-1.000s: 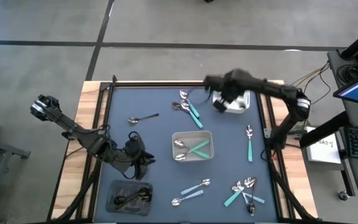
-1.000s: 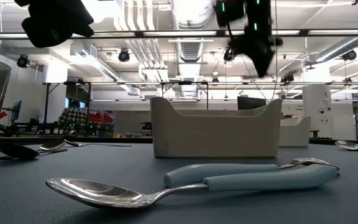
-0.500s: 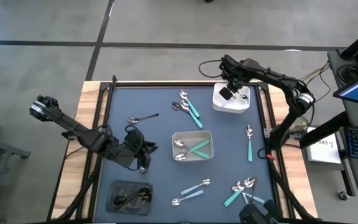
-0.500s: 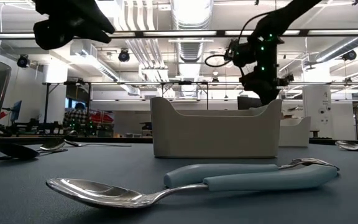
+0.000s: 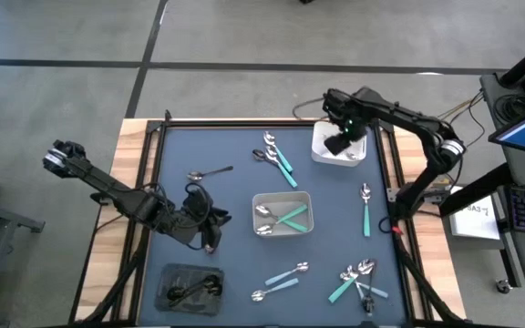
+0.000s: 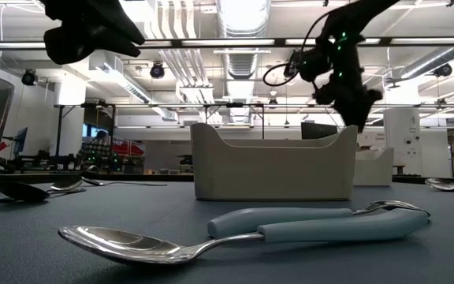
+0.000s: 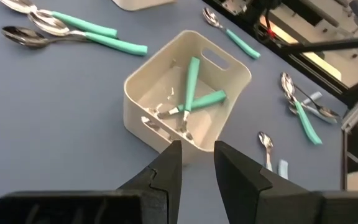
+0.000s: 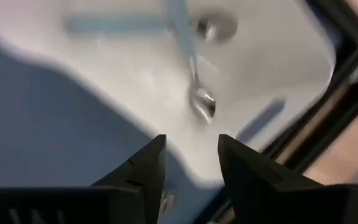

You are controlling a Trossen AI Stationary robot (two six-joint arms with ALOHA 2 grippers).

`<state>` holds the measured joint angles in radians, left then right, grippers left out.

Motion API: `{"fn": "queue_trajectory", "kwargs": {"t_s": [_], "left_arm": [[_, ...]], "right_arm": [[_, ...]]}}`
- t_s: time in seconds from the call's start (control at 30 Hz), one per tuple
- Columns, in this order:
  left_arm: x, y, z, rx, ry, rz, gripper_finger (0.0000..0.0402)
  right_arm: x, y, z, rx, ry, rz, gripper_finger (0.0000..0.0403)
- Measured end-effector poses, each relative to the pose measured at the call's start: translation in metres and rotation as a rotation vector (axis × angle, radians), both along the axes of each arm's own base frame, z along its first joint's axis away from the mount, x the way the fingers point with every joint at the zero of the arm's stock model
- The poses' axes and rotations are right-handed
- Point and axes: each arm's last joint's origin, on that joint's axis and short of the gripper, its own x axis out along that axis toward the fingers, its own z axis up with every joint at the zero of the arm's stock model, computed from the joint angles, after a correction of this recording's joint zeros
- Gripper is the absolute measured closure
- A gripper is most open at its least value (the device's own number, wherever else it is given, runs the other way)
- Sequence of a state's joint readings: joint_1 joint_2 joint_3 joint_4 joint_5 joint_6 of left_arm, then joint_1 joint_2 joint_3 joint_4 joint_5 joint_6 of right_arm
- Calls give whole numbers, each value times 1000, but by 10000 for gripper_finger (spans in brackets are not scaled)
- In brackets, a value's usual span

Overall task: Sort silverware by color (type)
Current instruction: Put the green spoon into the gray bin

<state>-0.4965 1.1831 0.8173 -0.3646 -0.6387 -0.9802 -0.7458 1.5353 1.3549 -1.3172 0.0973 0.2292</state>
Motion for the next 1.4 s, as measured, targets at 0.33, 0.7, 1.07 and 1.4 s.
{"fn": "queue_trajectory", "kwargs": {"t_s": [0.33,0.7,1.07,1.4], "left_arm": [[-1,-4,-2,-30,53,-126,325],[-1,-11,-3,-51,86,-257,325],[0,-11,-1,-13,63,-259,325],[1,-11,-1,-2,59,-265,325]], "right_arm": [[-12,110,13,-23,-49,-33,279],[-57,193,-58,95,-123,-301,281],[-54,213,-85,36,-36,-398,289],[-45,214,-116,-12,155,-370,297]]}}
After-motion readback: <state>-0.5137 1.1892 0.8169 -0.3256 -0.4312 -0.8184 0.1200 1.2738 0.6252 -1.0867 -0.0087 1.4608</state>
